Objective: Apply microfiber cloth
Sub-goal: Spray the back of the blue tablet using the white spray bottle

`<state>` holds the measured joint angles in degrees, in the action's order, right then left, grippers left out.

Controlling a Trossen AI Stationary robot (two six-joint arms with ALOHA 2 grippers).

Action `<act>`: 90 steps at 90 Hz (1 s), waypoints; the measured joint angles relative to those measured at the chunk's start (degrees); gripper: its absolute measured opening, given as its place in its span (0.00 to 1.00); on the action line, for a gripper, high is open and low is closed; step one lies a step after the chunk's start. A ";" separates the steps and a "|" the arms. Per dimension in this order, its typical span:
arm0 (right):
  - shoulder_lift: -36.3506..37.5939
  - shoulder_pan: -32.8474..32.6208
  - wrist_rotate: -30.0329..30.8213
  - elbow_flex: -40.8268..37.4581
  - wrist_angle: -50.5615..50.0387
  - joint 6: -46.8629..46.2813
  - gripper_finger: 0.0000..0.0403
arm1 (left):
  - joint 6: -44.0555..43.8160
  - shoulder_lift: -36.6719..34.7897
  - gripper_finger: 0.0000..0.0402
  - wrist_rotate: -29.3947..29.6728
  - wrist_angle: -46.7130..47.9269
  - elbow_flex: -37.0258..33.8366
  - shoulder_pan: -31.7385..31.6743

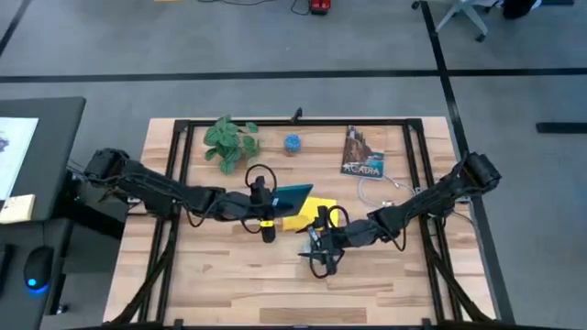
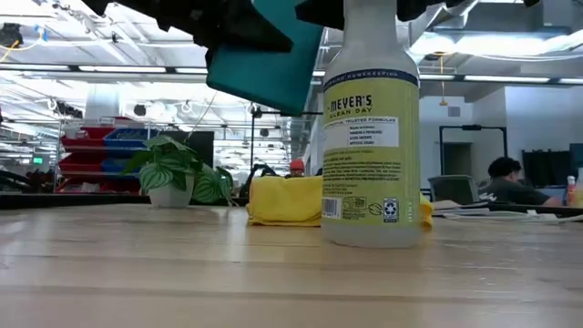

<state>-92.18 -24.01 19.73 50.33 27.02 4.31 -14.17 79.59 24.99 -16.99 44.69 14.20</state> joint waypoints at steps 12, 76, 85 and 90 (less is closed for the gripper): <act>0.00 0.02 -0.04 -0.02 -0.09 -1.27 0.61 | 0.00 0.00 0.03 0.00 -0.01 0.00 0.00; 8.26 -3.84 -0.89 -0.20 -17.28 -16.70 0.40 | 0.50 0.00 0.03 0.00 -0.04 -0.02 -0.02; 9.11 -5.12 -0.95 -0.20 -19.12 -15.06 0.40 | 0.78 0.00 0.03 0.00 -0.03 -0.02 -0.02; 9.11 -5.66 -1.29 -0.20 -19.79 -14.15 0.40 | 1.09 0.00 0.03 -0.02 -0.05 -0.02 -0.02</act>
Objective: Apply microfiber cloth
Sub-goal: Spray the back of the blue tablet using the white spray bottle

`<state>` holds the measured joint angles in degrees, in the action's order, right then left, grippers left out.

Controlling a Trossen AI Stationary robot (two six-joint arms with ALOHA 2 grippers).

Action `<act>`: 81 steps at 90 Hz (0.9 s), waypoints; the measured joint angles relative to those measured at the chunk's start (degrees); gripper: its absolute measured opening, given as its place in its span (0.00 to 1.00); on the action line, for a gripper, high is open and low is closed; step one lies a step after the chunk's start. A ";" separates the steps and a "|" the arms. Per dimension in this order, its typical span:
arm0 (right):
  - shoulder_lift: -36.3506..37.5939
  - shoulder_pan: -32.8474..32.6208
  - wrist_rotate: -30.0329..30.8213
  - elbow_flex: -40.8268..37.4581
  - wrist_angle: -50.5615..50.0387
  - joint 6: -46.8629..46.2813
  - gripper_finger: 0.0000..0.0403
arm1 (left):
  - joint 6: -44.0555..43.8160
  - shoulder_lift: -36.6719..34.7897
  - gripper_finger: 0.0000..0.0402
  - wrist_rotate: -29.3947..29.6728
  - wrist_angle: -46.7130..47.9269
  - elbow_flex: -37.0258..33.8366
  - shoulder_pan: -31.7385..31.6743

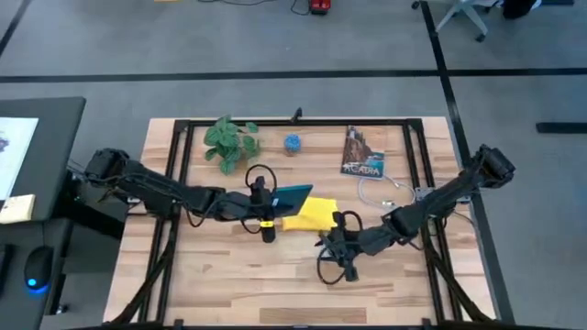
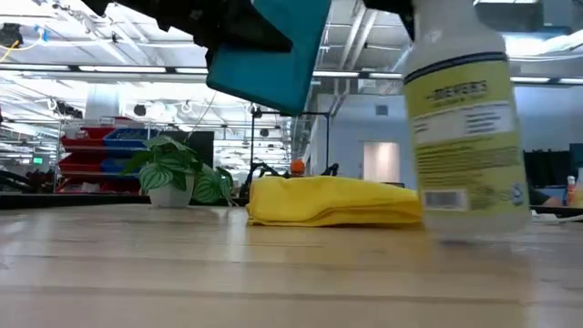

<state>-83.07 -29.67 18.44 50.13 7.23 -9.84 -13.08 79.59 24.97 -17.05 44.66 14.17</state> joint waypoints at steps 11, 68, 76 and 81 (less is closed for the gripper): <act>0.02 -0.35 -0.80 0.05 -1.10 0.01 0.40 | 0.02 0.00 0.03 0.00 0.01 0.00 0.00; 0.04 0.30 -1.08 0.15 -5.47 -3.68 0.40 | 0.46 0.00 0.03 -0.46 0.06 0.00 0.00; 0.04 0.57 -0.64 0.15 -5.61 -3.45 0.42 | 0.46 0.00 0.03 -0.46 0.09 0.00 0.00; 0.04 0.61 -0.47 0.15 -5.74 -3.44 0.42 | 0.46 0.00 0.03 -0.44 0.10 0.00 0.00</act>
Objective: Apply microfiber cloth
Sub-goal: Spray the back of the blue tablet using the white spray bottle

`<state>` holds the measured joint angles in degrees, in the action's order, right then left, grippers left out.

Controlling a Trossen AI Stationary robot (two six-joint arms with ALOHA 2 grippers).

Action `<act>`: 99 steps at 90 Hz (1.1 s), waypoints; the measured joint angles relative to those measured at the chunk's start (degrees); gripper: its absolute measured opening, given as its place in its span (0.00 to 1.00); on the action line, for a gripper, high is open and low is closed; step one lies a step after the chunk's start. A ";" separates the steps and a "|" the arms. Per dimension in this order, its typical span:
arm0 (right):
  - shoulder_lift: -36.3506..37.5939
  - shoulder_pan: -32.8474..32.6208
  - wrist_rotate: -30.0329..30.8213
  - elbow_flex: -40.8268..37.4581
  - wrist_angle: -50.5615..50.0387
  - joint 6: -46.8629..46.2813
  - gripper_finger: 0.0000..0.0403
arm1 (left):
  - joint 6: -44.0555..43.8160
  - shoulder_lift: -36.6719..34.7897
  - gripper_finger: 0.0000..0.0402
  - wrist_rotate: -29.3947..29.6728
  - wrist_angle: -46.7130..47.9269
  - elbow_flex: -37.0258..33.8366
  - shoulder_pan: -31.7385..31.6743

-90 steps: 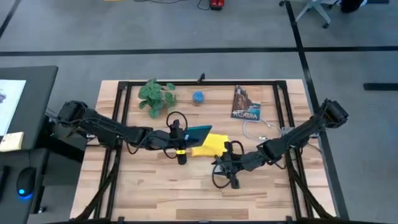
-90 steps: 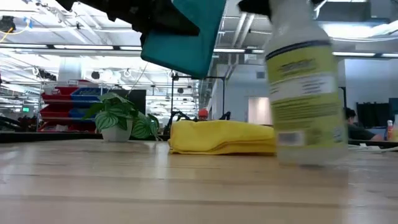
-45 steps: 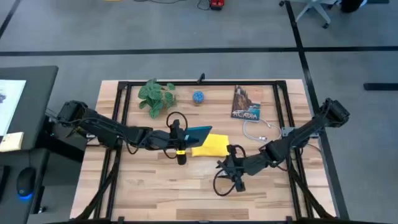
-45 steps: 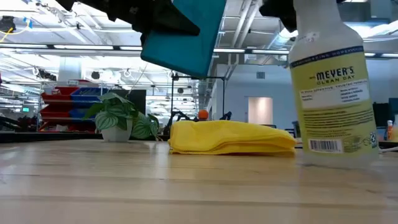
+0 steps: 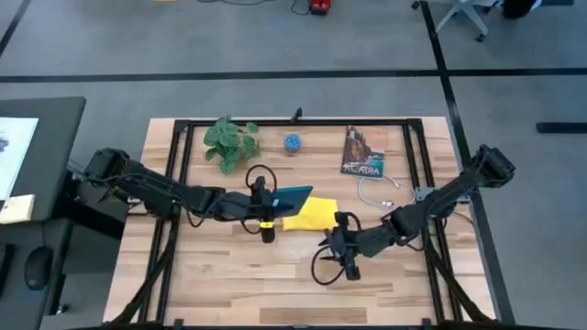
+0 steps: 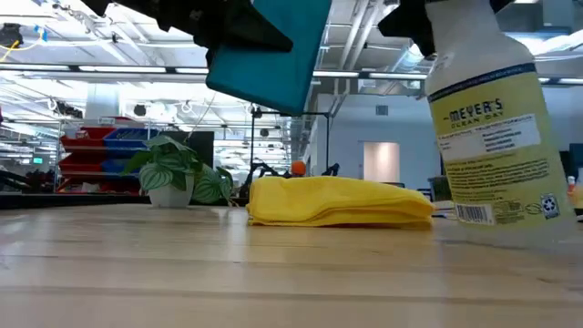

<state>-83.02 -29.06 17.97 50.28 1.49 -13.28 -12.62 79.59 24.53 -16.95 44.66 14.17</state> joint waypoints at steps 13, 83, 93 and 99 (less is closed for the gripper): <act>1.17 -0.24 0.24 0.00 -3.16 -4.95 0.40 | 0.00 0.00 0.03 0.00 -0.03 0.00 -0.02; 17.33 -15.38 29.95 -8.53 -25.62 -27.88 0.43 | 1.28 0.00 0.04 0.04 -0.06 0.00 0.00; 20.52 -15.71 29.79 -9.11 -27.32 -28.29 0.45 | 1.49 0.00 0.04 0.04 -0.09 0.00 -0.02; 22.49 -15.67 29.66 -9.11 -29.26 -28.29 0.47 | 1.49 0.00 0.04 0.04 -0.09 0.00 0.00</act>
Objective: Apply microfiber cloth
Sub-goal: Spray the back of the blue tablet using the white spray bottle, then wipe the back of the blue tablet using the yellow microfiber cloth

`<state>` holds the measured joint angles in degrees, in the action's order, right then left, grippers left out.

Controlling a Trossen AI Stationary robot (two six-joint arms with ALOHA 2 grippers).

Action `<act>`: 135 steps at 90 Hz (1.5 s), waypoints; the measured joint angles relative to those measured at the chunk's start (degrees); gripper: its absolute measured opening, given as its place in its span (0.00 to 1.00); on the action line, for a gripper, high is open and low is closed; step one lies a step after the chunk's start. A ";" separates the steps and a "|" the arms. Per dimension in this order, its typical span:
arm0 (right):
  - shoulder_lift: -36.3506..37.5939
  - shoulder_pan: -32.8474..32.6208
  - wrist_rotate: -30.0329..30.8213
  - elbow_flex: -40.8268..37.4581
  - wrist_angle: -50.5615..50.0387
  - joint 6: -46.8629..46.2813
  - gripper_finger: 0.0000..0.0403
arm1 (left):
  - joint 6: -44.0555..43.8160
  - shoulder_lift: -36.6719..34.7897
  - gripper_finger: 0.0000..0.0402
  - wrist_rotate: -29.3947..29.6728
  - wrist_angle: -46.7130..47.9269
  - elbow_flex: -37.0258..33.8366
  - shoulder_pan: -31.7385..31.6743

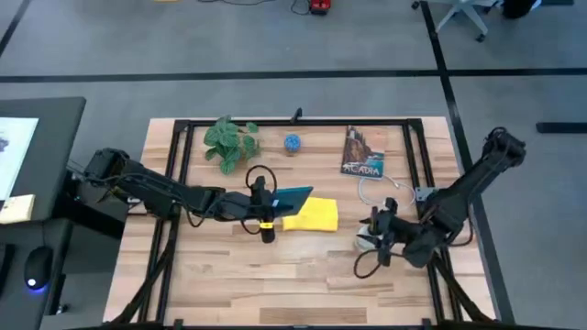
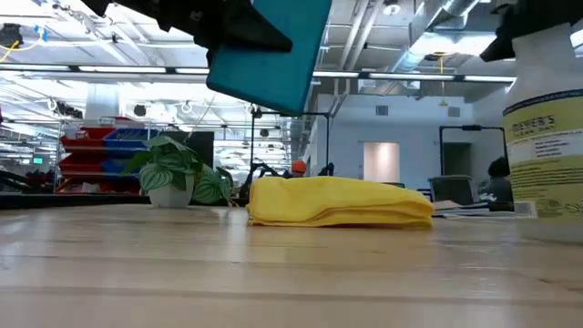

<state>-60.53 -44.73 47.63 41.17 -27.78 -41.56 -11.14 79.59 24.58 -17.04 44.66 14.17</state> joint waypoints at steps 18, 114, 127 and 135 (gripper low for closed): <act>2.56 1.06 -1.45 0.00 -3.79 -1.74 0.50 | 0.00 0.00 0.04 0.00 0.02 0.00 0.00; 0.53 5.16 -15.91 17.29 -42.66 -13.97 0.79 | 8.91 3.90 0.03 -0.94 -8.60 -2.31 -2.30; 0.02 5.16 -15.69 17.29 -42.55 -13.97 0.79 | 14.18 8.63 0.03 -8.41 -21.35 -6.05 -5.33; -0.93 5.16 -15.65 17.29 -42.62 -13.91 0.79 | 16.53 12.36 0.02 -12.53 -27.19 -7.19 -6.87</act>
<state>-61.46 -39.57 31.99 58.46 -70.39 -55.47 5.39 91.95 12.04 -44.22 37.47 7.31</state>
